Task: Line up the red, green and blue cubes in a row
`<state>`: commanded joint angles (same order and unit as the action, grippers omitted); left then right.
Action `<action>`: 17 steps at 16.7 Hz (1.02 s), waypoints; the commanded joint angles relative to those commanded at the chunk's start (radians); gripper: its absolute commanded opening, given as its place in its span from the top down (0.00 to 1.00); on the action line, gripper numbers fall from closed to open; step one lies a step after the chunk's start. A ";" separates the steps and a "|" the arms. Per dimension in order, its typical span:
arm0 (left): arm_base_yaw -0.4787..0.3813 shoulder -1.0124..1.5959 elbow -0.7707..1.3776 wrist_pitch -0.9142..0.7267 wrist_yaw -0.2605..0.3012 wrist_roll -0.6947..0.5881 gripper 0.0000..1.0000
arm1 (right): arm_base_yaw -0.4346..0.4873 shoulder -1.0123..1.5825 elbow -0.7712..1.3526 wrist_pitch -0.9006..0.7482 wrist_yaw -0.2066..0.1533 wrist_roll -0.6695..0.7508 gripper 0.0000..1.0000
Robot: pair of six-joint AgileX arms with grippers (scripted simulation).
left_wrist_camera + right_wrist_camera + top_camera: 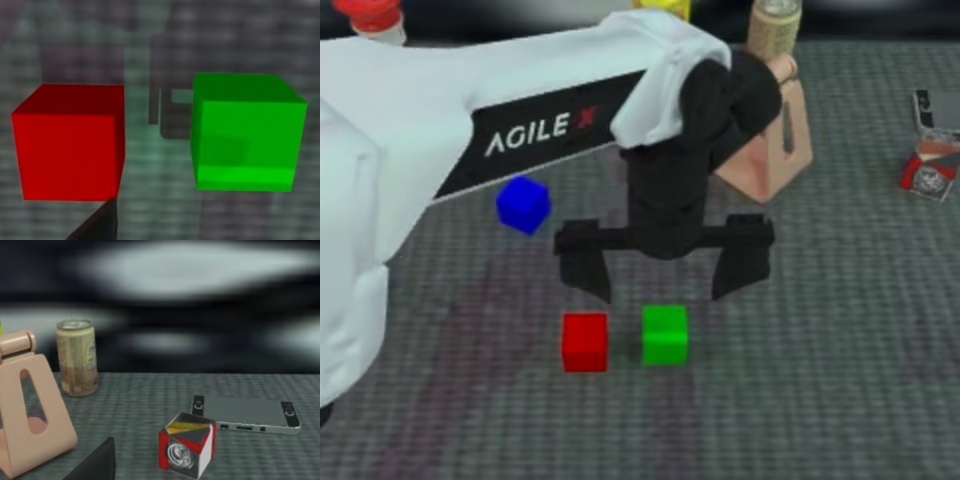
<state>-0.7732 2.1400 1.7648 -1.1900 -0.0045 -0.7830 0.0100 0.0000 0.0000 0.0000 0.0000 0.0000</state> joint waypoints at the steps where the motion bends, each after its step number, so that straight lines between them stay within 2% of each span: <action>1: 0.001 -0.004 0.006 -0.008 0.000 0.001 0.00 | 0.000 0.000 0.000 0.000 0.000 0.000 0.00; 6: 0.002 0.005 0.015 -0.009 0.000 0.014 0.00 | 0.000 0.000 0.000 0.000 0.000 0.000 0.00; 9: 0.050 0.049 0.082 -0.033 0.001 0.111 0.00 | 0.000 0.000 0.000 0.000 0.000 0.000 0.00; 12: 0.136 0.121 0.186 -0.074 0.004 0.299 0.00 | 0.000 0.000 0.000 0.000 0.000 0.000 0.00; 17: 0.313 0.254 0.382 -0.150 0.009 0.701 0.00 | 0.000 0.000 0.000 0.000 0.000 0.000 0.00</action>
<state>-0.4603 2.3936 2.1466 -1.3400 0.0045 -0.0824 0.0100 0.0000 0.0000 0.0000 0.0000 0.0000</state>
